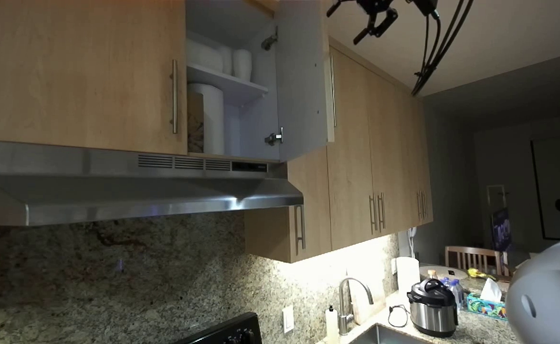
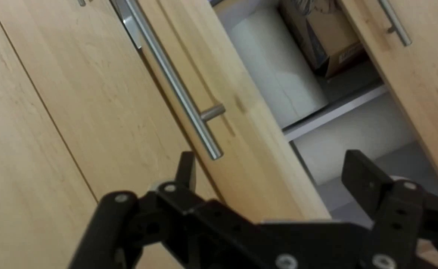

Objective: Close the overhead cabinet door

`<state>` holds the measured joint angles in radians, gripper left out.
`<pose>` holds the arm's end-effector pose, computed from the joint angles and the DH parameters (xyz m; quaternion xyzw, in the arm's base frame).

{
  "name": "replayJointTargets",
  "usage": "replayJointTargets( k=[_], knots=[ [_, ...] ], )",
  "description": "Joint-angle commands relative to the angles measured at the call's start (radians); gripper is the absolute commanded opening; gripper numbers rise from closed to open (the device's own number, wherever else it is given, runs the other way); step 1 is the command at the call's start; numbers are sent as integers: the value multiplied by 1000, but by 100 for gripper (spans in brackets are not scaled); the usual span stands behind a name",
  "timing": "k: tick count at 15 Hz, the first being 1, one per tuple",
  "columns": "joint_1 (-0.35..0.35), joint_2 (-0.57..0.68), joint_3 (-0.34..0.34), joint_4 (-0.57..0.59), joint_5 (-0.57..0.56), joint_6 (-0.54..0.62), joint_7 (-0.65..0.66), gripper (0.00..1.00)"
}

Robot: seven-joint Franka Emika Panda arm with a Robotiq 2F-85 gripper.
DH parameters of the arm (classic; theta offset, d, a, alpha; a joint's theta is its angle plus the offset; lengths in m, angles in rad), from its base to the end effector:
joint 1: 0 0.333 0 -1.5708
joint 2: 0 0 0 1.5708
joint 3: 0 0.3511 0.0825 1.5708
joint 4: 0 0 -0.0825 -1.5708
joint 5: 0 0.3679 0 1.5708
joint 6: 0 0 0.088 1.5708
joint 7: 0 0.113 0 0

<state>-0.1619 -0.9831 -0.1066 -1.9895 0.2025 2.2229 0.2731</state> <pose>0.1445 -0.0770 0.9048 -0.7800 0.2274 -0.5629 0.1518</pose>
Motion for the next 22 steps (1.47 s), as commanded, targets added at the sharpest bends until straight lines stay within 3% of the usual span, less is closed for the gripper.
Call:
replayJointTargets(
  k=[1, 6, 10, 22],
  knots=[
    [-98, 38, 7, -22, -18, 96, 88, 100],
    [-203, 132, 32, -32, -41, 142, 186, 100],
    [-231, 179, 44, -13, -34, 120, 250, 100],
    [-159, 162, 33, 29, 5, 20, 260, 100]
  ],
)
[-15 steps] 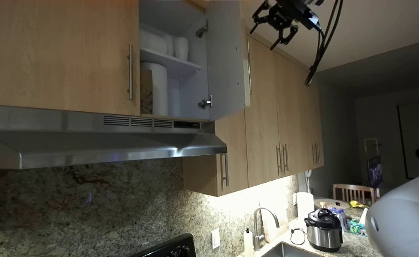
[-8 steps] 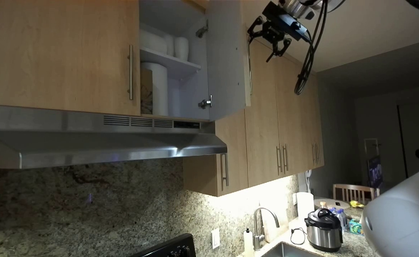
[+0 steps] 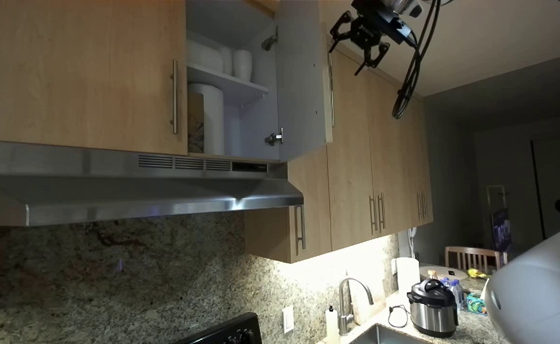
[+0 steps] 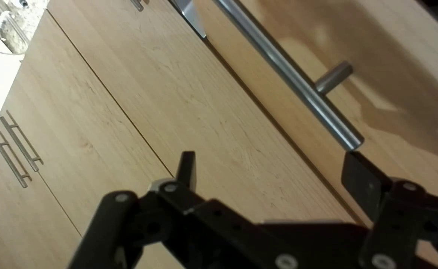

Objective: Close the overhead cabinet door

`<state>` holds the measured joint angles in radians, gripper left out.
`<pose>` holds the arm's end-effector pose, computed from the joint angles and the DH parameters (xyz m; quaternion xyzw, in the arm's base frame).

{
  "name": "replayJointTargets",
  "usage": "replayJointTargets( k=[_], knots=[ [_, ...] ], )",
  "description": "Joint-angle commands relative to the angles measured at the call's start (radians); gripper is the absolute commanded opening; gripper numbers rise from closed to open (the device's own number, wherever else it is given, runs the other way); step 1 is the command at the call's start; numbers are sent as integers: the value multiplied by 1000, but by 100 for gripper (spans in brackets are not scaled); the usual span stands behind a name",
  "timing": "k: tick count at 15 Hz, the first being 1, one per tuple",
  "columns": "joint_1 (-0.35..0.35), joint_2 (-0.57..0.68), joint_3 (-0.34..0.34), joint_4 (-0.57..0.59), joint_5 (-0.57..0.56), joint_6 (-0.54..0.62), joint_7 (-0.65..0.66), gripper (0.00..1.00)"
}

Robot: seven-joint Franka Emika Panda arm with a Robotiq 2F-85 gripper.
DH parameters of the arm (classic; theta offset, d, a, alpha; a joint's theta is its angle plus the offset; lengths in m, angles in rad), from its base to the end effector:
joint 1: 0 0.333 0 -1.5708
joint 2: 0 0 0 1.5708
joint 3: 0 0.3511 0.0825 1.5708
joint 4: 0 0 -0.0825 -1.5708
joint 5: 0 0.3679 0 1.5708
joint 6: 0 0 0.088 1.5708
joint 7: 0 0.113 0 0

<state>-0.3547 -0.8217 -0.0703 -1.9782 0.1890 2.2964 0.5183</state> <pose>0.2139 -0.1168 0.8885 -0.7361 0.3969 -0.5286 0.1456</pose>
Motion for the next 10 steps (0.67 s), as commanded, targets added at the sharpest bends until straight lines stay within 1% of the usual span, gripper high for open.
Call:
replayJointTargets(
  k=[1, 10],
  knots=[
    [44, 2, -5, 21, 24, -68, 12, 100],
    [114, 11, 8, 29, 58, -167, 13, 100]
  ],
)
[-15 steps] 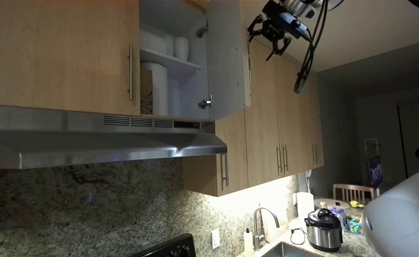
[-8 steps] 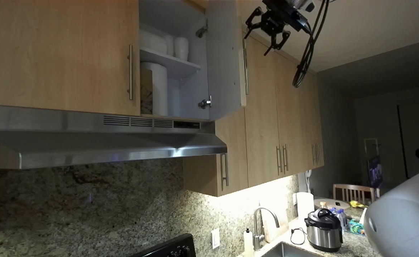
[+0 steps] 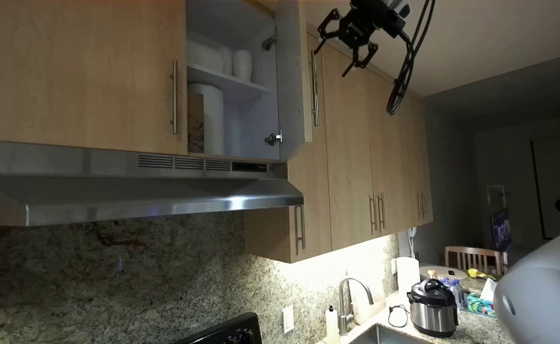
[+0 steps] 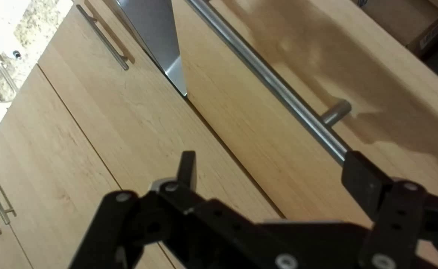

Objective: Close the overhead cabinet door

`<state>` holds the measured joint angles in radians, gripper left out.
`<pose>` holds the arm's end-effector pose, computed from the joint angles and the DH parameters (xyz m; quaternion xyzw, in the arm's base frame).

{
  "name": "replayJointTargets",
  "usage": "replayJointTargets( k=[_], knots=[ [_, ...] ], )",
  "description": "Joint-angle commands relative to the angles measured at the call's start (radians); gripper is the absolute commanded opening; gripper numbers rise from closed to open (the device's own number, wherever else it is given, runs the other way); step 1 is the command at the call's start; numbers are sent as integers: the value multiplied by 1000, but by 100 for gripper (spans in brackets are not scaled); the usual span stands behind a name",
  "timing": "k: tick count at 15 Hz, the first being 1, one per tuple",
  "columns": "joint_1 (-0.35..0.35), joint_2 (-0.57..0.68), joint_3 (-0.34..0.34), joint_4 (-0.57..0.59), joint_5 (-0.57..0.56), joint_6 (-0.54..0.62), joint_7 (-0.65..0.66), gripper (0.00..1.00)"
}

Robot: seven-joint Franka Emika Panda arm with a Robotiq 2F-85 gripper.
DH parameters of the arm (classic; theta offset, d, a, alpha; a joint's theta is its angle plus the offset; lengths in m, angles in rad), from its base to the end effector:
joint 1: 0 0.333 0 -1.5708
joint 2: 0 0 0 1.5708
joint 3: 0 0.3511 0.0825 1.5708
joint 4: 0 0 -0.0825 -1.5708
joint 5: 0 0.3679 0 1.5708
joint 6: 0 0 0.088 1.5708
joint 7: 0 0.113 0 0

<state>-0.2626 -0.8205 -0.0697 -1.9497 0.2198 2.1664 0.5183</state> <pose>0.2220 -0.0905 0.8833 -0.7793 0.3656 -0.4755 0.1817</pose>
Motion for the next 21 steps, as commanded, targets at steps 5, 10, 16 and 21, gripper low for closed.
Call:
replayJointTargets(
  k=[5, 10, 16, 21],
  knots=[
    [49, 22, 32, -8, 31, -96, 12, 100],
    [77, 49, 42, 8, 42, -168, 9, 100],
    [95, 72, 58, 19, 51, -196, 26, 100],
    [28, 90, 116, -6, 16, -76, 171, 100]
  ],
)
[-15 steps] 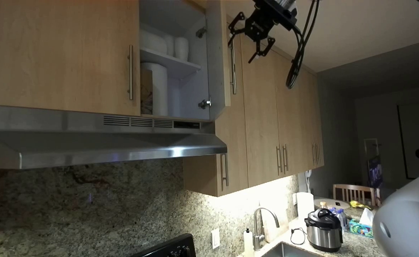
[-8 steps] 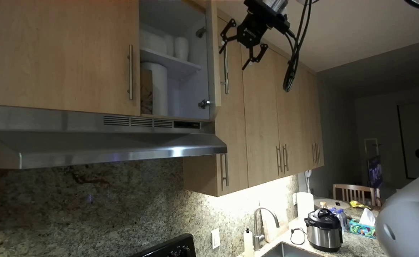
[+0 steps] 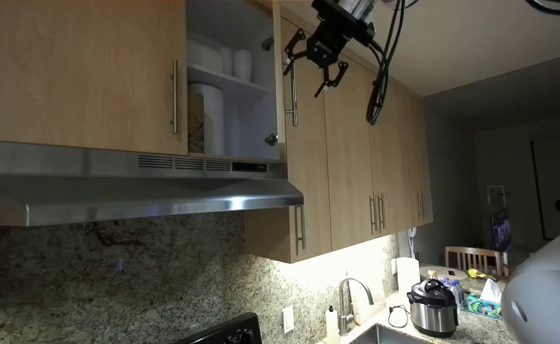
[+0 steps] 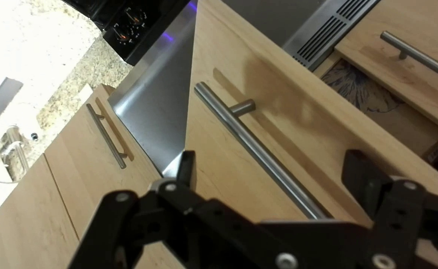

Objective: Close the overhead cabinet door

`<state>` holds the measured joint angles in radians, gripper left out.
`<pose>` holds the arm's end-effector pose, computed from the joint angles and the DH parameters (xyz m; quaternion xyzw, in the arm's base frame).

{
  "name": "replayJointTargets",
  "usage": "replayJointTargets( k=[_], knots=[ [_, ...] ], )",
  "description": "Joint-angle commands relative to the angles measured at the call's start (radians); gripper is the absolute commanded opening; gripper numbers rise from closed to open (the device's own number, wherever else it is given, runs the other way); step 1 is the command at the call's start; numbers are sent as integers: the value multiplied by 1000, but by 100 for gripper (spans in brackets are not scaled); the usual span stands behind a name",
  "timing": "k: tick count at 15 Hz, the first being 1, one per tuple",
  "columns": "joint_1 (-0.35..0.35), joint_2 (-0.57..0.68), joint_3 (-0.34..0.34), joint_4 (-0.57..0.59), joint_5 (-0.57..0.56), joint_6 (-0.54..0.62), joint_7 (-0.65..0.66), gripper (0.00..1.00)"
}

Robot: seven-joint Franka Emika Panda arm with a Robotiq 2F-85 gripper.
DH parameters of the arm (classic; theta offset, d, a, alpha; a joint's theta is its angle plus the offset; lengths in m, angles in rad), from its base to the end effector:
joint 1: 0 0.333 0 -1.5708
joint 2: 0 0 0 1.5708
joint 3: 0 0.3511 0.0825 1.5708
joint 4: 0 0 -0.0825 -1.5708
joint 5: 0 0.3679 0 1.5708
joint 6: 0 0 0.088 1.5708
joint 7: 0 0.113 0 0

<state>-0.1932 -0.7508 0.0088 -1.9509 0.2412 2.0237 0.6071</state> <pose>0.2744 -0.0334 0.8455 -0.8379 0.3553 -0.3641 0.1978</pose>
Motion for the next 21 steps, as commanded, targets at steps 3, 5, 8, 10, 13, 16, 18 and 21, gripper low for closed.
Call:
replayJointTargets(
  k=[3, 5, 8, 10, 13, 16, 18, 21],
  knots=[
    [-46, 11, 33, -16, -49, 78, 58, 100],
    [-24, -4, -7, -7, -64, -13, -4, 100],
    [-7, -47, -59, -17, -62, -115, -97, 100],
    [-14, -74, -92, -17, -45, -151, -135, 100],
    [-33, -97, -137, -11, -30, -140, -150, 100],
    [-46, -95, -163, -12, -18, -128, -128, 100],
    [-76, -84, -154, -26, -22, -76, -88, 100],
    [-106, -49, -133, -36, -27, -26, -41, 100]
  ],
)
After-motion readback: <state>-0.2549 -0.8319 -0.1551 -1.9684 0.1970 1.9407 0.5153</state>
